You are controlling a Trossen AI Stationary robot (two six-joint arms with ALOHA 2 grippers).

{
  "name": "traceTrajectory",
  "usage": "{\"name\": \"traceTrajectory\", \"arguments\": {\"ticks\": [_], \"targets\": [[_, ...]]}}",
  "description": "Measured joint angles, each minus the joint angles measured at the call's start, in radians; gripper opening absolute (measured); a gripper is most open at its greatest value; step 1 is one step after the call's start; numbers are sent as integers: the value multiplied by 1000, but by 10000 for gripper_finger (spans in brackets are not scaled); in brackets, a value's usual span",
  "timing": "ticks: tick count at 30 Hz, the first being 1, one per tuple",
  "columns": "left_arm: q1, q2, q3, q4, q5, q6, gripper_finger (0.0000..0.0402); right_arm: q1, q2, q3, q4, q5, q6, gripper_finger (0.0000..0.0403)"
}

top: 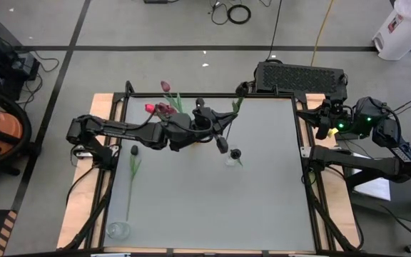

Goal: Sort flowers into vase by color
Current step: Put the top black flower into the transparent vase

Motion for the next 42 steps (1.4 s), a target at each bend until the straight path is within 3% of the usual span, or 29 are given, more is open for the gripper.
{"name": "traceTrajectory", "arguments": {"ticks": [22, 29, 35, 42], "targets": [[-4, 19, 0, 8, 8, 46, 4, 0, 46, 0, 11, -162, 47, 0], [-3, 19, -1, 7, 31, 46, 4, 0, 164, 0, 240, -208, -12, 10], [-3, 19, -1, 6, 32, 45, 4, 0, 239, 0, 419, -205, -167, 60], [-3, 19, -1, 9, 32, 42, 4, 0, 317, 0, 456, -205, -176, 166]]}}
